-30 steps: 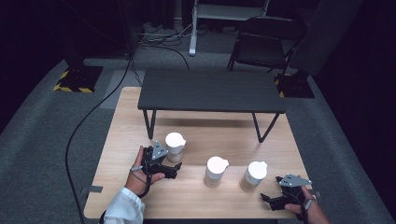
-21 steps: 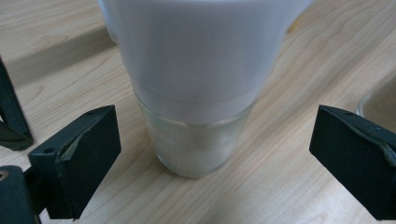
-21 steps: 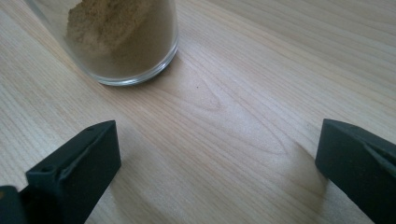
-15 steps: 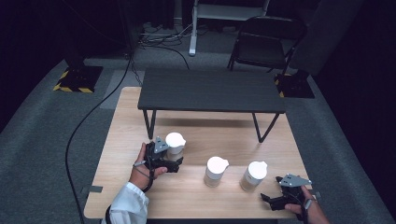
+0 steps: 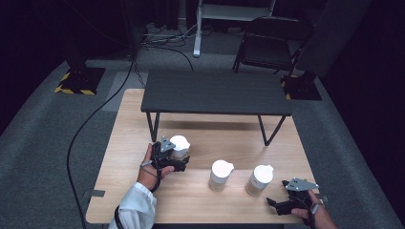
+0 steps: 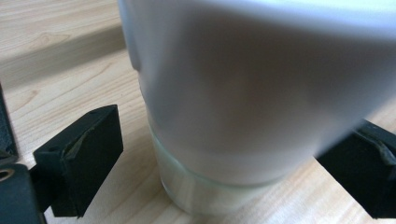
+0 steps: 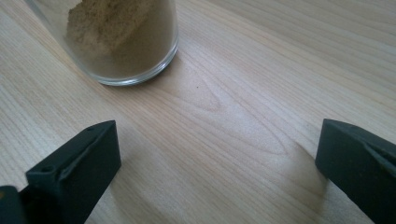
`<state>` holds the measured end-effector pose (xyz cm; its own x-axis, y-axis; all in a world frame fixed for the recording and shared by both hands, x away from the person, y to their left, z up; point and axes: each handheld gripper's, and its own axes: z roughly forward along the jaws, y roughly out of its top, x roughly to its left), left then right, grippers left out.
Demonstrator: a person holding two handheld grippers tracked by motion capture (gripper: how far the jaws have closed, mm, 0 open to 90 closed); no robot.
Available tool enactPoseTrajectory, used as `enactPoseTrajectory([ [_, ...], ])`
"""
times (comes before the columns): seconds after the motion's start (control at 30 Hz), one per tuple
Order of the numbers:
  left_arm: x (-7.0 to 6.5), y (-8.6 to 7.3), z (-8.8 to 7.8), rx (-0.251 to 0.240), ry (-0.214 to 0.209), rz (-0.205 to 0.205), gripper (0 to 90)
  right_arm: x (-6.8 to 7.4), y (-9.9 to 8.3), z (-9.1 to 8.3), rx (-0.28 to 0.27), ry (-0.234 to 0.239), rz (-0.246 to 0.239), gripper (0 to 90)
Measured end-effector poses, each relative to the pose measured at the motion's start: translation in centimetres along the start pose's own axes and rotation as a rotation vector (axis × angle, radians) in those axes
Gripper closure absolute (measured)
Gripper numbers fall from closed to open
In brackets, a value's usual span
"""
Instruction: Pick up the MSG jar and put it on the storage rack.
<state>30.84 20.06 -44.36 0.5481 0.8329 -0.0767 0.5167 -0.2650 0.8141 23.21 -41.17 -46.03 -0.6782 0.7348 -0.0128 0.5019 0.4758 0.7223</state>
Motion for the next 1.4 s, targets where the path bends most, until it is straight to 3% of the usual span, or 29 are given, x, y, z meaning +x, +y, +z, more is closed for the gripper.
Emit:
enactPoseTrajectory([
  [0.13, -0.4, -0.4, 0.2, -0.037, 0.028, -0.016, 8.7, 0.0, 0.0, 0.0, 0.000, 0.000, 0.000, 0.0],
  [0.27, -0.5, -0.7, 0.1, -0.059, 0.019, -0.005, 16.1, 0.0, 0.0, 0.0, 0.000, 0.000, 0.000, 0.0],
  [0.4, -1.0, -0.9, -0.1, -0.083, 0.034, 0.007, 29.8, 0.0, 0.0, 0.0, 0.000, 0.000, 0.000, 0.0],
  [0.6, -1.7, -0.6, -0.3, -0.080, 0.060, 0.034, 30.2, 0.0, 0.0, 0.0, 0.000, 0.000, 0.000, 0.0],
  [0.97, -1.6, -0.8, -1.1, -0.106, 0.044, 0.030, 30.3, 0.0, 0.0, 0.0, 0.000, 0.000, 0.000, 0.0],
  [1.4, -2.0, -0.1, -3.9, -0.173, 0.025, 0.036, 30.3, 0.0, 0.0, 0.0, 0.000, -0.001, 0.000, 0.0],
])
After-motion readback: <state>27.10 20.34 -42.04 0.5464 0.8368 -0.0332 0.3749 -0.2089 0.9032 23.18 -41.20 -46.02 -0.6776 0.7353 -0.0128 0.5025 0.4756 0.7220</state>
